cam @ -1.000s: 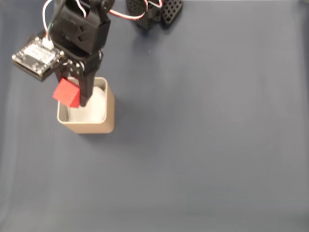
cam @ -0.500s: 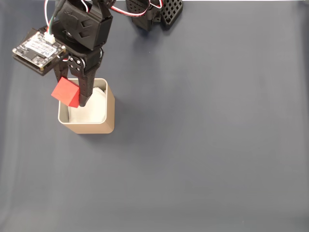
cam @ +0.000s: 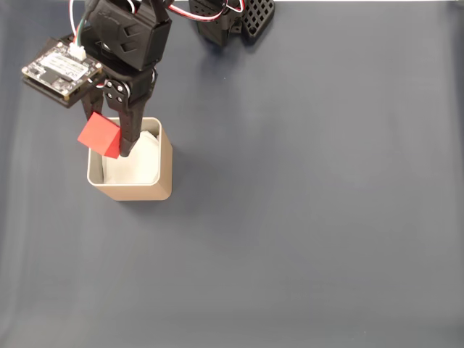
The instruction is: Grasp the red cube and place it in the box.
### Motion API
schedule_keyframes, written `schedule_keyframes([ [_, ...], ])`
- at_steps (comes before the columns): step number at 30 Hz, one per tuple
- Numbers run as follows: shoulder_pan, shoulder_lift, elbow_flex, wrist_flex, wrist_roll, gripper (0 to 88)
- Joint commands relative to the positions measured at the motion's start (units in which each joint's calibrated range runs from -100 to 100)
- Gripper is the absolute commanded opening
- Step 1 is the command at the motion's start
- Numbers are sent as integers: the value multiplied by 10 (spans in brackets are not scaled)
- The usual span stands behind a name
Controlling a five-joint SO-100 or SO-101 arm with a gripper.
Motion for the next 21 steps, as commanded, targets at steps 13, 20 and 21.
schedule_keyframes([
  [13, -3, -25, 5, -10, -6, 379],
  [20, -3, -22, 6, -16, -7, 402],
  [21, -4, -22, 7, -18, -7, 404],
])
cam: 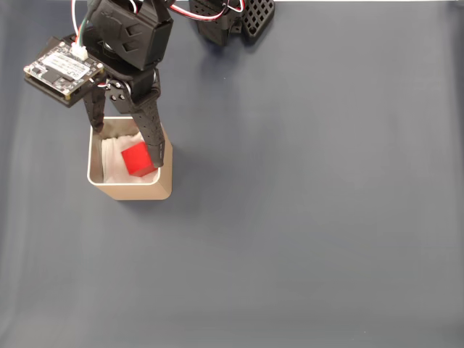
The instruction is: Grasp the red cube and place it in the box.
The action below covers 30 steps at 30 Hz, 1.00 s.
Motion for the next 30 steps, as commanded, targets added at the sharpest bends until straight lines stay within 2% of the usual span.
schedule_keyframes([
  [1, -4, -17, -4, -12, 0, 405],
  [15, -6, -15, -2, -34, 1, 417],
  [22, -7, -17, 4, -34, 5, 396],
  [24, -10, -20, 6, -34, 7, 366],
  [30, -26, -30, 6, -34, 9, 155],
])
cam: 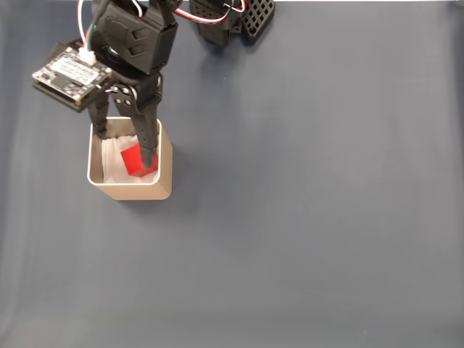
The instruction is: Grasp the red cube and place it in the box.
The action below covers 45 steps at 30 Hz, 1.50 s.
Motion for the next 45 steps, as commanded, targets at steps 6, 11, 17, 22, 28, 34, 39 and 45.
schedule_keyframes([
  [6, -37, -36, -7, -12, 8, 1],
  [11, -83, -57, -6, -9, -5, 1],
  [17, -155, -88, 10, -9, -13, 1],
  [22, -212, -138, 81, -13, -13, 1],
  [28, -245, -235, 245, -43, -10, 1],
  [34, -253, -375, 463, -87, 4, 1],
  [39, -269, -478, 568, -72, 2, 1],
  [45, -277, -559, 648, -38, -5, 1],
])
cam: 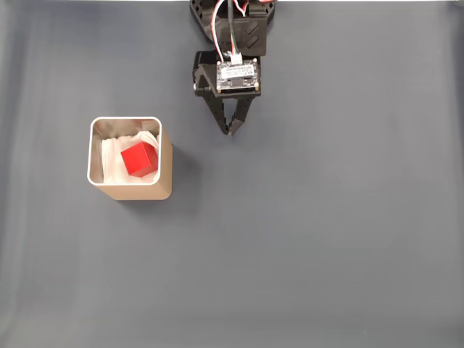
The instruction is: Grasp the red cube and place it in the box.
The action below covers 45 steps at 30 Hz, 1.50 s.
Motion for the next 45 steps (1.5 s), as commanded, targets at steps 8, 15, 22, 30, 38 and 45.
schedule_keyframes([
  [8, -9, -73, 29, 129, -22, 1],
  [15, -6, -73, 29, 268, -21, 1],
  [22, -6, -73, 29, 328, -27, 1],
  [30, 7, -73, 29, 330, -5, 7],
  [38, -1, -73, 29, 333, 0, 7],
  [45, -37, -73, 29, 333, 0, 7],
])
